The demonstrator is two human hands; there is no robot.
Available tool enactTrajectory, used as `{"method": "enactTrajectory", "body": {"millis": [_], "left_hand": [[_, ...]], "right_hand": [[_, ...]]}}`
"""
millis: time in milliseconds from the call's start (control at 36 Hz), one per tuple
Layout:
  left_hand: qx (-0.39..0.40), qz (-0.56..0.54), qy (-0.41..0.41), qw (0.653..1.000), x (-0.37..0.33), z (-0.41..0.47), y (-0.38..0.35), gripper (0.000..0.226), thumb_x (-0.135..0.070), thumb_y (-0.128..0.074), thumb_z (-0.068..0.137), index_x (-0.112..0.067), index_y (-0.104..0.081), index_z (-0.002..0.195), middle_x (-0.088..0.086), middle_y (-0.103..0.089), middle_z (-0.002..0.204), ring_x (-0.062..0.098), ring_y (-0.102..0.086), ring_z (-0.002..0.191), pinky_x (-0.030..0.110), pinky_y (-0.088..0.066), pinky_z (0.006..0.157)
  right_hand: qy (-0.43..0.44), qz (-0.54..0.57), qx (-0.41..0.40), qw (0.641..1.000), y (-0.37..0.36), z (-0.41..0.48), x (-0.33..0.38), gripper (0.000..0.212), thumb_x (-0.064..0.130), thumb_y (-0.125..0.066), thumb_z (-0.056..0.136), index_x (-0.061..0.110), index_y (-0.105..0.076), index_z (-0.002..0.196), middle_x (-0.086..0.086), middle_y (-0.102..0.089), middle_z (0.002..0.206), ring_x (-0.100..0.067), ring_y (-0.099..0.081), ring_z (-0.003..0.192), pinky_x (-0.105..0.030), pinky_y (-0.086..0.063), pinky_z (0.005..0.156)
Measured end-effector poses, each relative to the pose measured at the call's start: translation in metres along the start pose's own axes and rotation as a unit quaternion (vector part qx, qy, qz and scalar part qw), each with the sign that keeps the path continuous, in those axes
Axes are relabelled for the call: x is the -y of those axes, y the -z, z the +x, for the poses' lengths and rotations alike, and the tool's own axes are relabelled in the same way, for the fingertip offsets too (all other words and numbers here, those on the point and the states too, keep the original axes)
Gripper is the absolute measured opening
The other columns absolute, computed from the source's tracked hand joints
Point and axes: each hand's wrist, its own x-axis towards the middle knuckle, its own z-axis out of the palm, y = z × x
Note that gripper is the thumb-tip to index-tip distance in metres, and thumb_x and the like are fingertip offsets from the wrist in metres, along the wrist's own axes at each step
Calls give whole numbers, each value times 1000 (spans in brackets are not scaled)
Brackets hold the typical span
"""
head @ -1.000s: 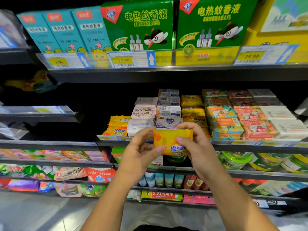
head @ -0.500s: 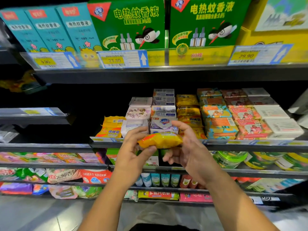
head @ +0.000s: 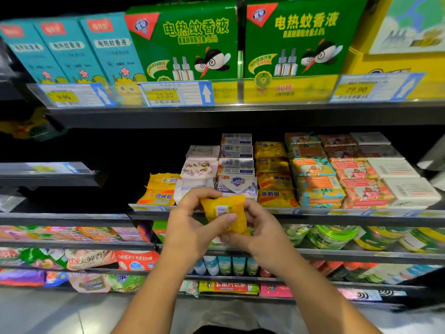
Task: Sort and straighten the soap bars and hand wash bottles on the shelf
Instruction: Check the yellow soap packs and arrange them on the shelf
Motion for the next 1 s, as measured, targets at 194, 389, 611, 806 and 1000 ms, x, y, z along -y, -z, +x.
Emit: {"method": "enactTrajectory", "body": {"millis": [194,389,611,806,1000], "left_hand": [[19,-46,50,997,7,10,9,38,-37,-94,53,-43,-66,78,-4,-68,74,31,-62,77,53,-57,74],[26,-61,96,993,9,7,1,54,-16,-89,57,-24,-56,99,5,-65,86,23,-63,79,45,-56,70],[-3,-84,83,993,11,10,15,59,-10,-91,62,-21,-57,109,15,-68,88,36,-68,81,54,-60,72],[-9,-278,154,948,1,22,23,39,-14,-76,79,-11,-54,112,14,-69,101,29,-65,91,43,-52,78],[-15,-225,341,913,7,33,28,26,-32,-70,87,-12,-67,104,5,-59,68,12,-49,48,20,-34,39]], "right_hand": [[52,-4,-96,994,17,7,14,55,-3,-81,78,26,-56,118,9,-73,93,-12,-70,88,-30,-57,76],[132,-43,-85,987,5,12,24,58,11,-84,77,34,-55,121,3,-69,101,-16,-67,98,-29,-55,85],[112,-63,-56,990,7,23,34,51,5,-78,82,34,-56,117,15,-66,94,-6,-67,91,-22,-54,77],[-24,46,-18,998,3,37,39,15,28,-74,85,34,-72,99,3,-74,102,-18,-68,95,-33,-53,78],[-147,14,-42,988,-8,46,35,22,35,-61,97,14,-66,99,-4,-66,69,-16,-63,65,-29,-48,61]]}}
